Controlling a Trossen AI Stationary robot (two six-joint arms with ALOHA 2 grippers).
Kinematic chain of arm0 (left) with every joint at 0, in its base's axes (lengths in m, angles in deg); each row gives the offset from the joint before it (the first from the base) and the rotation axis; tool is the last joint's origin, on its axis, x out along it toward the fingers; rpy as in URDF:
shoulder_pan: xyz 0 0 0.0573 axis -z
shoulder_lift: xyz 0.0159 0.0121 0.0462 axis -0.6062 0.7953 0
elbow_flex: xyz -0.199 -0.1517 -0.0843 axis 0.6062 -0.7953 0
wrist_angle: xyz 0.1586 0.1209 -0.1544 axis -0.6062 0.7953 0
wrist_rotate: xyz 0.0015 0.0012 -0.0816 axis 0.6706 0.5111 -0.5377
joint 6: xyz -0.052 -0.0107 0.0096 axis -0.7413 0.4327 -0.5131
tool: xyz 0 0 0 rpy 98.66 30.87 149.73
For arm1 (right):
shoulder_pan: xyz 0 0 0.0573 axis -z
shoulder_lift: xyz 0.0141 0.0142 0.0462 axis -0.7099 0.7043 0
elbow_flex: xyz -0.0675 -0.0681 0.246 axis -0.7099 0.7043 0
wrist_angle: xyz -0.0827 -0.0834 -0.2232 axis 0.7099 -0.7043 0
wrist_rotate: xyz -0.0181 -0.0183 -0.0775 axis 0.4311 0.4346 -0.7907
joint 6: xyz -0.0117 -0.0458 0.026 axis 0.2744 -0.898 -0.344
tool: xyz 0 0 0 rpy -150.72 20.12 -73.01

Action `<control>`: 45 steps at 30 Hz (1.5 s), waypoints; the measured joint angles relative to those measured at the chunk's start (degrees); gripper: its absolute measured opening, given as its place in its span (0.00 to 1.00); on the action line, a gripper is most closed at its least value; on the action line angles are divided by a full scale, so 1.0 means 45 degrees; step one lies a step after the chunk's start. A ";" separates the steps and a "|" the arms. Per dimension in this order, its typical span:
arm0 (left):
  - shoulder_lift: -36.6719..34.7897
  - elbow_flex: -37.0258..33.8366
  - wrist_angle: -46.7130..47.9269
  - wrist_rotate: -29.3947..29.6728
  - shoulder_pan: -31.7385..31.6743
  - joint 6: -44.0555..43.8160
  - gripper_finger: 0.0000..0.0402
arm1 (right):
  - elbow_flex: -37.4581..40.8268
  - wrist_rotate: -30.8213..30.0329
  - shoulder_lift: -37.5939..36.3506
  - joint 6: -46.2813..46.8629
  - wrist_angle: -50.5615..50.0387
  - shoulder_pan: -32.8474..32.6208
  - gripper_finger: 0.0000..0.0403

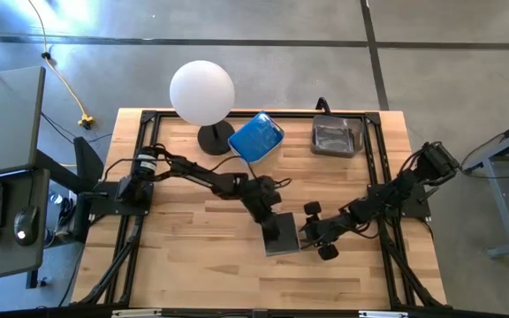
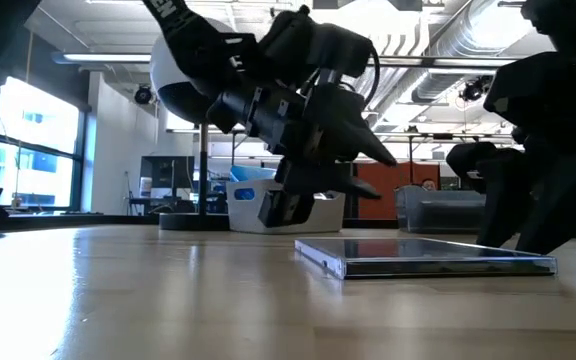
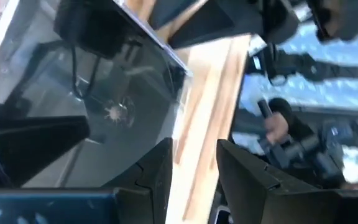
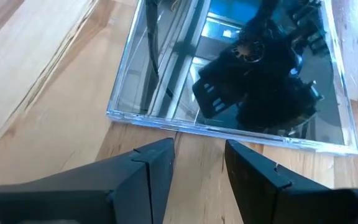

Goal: Pick & place jewel cases by type
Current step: Put the black CD case into the black bin

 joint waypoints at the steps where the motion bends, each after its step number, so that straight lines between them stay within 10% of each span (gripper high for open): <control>1: 0.0000 0.0001 0.0017 -0.0327 -0.0090 0.0178 0.31 | 0.0013 -0.0108 0.0003 0.0303 0.0031 -0.0008 0.35; 10: -0.0958 0.0016 0.0873 0.0481 -0.0244 0.1617 0.31 | 0.0018 0.0001 0.0003 0.1495 0.0106 0.0116 0.45; 17: -0.2687 0.0032 0.6384 0.5937 0.1029 0.2568 0.31 | 0.0031 -0.0634 0.0037 0.1294 0.0479 0.0520 0.54; 23: -0.2880 -0.0023 0.9717 0.9001 0.2594 -0.1752 0.31 | 0.0037 0.0210 0.0037 0.1491 0.0690 0.1015 0.55; 30: -0.2073 -0.0373 0.8068 0.9619 0.3341 -0.5981 0.31 | 0.0047 -0.0069 0.0042 0.1288 0.1037 0.1211 0.55; 45: -0.1519 -0.1720 0.3531 1.0297 0.3241 -0.8280 0.31 | 0.0037 0.0021 0.0294 0.1438 0.1232 0.1186 0.55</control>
